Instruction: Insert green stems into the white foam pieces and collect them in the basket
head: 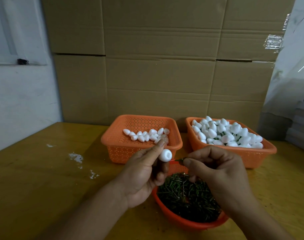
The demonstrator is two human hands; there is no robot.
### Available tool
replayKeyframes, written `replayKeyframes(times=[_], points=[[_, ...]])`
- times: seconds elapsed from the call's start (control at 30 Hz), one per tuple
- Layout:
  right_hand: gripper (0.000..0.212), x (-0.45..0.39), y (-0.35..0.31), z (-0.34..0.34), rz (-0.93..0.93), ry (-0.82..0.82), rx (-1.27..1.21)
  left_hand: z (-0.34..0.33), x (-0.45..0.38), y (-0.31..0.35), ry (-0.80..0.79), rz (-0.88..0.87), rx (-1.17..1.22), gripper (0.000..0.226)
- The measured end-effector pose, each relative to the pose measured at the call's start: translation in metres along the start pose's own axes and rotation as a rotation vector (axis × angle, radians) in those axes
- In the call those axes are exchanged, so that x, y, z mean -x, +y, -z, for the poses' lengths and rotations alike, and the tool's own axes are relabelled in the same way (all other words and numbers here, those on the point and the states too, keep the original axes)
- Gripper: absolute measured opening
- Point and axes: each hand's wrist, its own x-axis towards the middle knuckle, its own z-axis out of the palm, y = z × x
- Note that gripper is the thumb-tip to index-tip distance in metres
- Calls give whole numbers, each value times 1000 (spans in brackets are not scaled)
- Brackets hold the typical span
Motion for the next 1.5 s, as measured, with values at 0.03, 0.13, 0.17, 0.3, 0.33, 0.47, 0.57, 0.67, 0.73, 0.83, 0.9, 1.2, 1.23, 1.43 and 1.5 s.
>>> replayKeyframes(times=[0.03,0.13,0.17,0.3,0.33,0.47,0.57,0.67,0.73,0.83,0.9,1.2,1.23,1.43,1.5], points=[[15,1,0,-2,2,-4,-33,0,0,0,0,4,-1,34],[16,3,0,-6,24,-6,-57,-1,0,1,-5,14,8,36],[17,3,1,-7,35,-6,-52,-1,0,1,-7,16,13,35],[16,3,4,-8,49,-1,-61,-2,1,1,-1,23,20,37],[15,3,5,-8,49,1,-62,-2,2,1,-2,24,20,38],[12,3,4,-9,70,11,-24,-2,2,1,-7,28,20,37],[7,5,3,-10,96,38,13,-3,2,1,-2,24,17,36],[8,7,3,-12,132,66,108,-3,2,0,9,24,10,34],[15,8,5,-12,166,83,197,-4,2,0,17,22,-5,32],[17,10,6,-12,241,78,328,-4,2,-1,28,5,-35,33],[19,10,7,-11,284,69,378,-5,2,-2,34,-11,-61,33],[21,10,9,-12,323,78,438,-6,3,-4,37,-60,-127,39],[20,11,9,-12,318,79,440,-6,2,-4,39,-67,-137,40],[15,12,8,-13,316,60,440,-5,3,-4,25,-117,-167,36],[15,12,9,-13,313,69,455,-6,3,-5,21,-133,-175,34]])
